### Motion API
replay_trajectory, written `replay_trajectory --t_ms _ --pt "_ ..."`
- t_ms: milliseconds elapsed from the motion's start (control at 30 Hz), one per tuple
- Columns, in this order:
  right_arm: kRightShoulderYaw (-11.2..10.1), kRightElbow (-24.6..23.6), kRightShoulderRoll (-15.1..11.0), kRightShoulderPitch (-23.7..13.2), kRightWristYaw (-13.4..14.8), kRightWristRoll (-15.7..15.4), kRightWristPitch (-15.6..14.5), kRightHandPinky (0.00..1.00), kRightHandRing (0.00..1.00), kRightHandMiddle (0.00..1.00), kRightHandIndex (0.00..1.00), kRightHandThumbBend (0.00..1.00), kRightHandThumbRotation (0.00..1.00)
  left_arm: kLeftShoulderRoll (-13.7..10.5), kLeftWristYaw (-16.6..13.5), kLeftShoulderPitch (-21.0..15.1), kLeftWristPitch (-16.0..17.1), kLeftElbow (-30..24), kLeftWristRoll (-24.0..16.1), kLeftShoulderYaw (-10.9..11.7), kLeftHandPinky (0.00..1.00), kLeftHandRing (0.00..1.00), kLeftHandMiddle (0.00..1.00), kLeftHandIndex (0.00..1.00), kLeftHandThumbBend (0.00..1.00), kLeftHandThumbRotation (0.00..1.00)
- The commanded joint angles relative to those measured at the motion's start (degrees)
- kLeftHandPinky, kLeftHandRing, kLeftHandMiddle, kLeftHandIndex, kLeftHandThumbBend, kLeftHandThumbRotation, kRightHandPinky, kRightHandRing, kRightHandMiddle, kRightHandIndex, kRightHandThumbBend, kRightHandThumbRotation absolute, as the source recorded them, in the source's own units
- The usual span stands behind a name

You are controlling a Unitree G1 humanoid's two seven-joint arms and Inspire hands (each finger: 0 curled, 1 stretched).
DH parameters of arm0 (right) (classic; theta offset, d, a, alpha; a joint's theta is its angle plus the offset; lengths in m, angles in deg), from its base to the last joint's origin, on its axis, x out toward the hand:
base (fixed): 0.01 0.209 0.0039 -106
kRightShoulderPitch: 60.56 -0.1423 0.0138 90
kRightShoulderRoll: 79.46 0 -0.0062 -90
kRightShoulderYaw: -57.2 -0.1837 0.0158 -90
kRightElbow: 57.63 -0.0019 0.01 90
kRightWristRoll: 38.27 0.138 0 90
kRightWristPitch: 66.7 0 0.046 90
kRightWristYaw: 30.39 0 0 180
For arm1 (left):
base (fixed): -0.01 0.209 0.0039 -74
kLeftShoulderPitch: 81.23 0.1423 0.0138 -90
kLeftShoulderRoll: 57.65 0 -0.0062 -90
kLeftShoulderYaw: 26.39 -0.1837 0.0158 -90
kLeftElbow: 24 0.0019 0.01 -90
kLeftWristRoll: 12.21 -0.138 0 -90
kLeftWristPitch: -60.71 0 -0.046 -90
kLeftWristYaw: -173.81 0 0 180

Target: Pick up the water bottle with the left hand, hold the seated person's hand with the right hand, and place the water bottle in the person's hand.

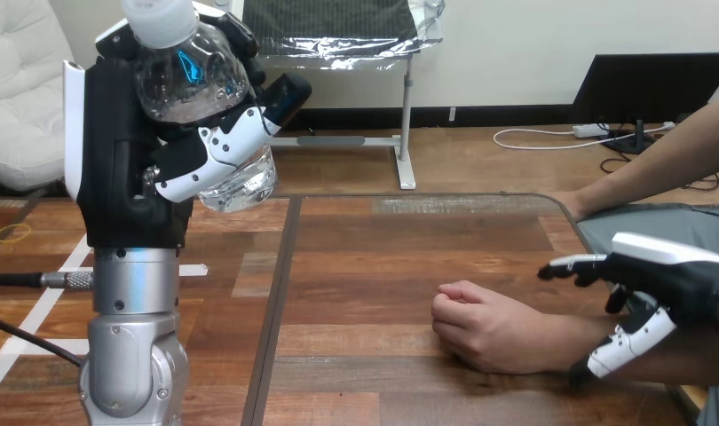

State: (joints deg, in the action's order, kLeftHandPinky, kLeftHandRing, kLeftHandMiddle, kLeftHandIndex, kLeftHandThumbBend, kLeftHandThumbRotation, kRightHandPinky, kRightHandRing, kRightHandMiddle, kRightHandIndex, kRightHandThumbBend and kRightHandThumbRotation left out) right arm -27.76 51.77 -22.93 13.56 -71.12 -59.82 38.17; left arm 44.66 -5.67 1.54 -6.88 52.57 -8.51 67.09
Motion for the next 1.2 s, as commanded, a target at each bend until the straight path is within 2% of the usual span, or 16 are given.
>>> replay_trajectory --t_ms 0,367,700,967,1167 --pt "0.82 0.16 -0.88 -3.66 2.35 -1.47 1.99 0.71 0.89 0.92 0.90 1.00 0.35 0.16 -0.03 -2.11 0.89 -0.35 0.19 0.61 0.22 0.29 0.35 0.39 0.60 0.00" --pt "2.56 -0.10 -0.58 -2.61 5.00 -5.23 3.39 0.69 0.87 0.89 0.87 1.00 0.32 0.32 0.45 -1.96 0.45 -0.65 1.69 0.70 0.22 0.29 0.35 0.39 0.61 0.00" --pt "4.83 1.34 -0.61 -2.29 9.16 -9.68 7.57 0.68 0.83 0.85 0.84 1.00 0.32 0.31 0.56 -1.80 0.17 -0.83 2.21 0.84 0.22 0.29 0.35 0.39 0.61 0.00" --pt "6.56 2.50 -0.55 -2.47 12.06 -13.30 8.96 0.64 0.79 0.82 0.81 1.00 0.33 0.31 0.85 -1.64 0.08 -1.05 3.15 0.91 0.22 0.29 0.35 0.39 0.60 0.00" --pt "7.48 3.01 -0.23 -2.45 13.59 -15.49 8.71 0.60 0.77 0.80 0.80 1.00 0.35 0.42 0.93 -1.55 0.06 -1.14 3.89 0.96 0.23 0.29 0.35 0.39 0.60 0.00"
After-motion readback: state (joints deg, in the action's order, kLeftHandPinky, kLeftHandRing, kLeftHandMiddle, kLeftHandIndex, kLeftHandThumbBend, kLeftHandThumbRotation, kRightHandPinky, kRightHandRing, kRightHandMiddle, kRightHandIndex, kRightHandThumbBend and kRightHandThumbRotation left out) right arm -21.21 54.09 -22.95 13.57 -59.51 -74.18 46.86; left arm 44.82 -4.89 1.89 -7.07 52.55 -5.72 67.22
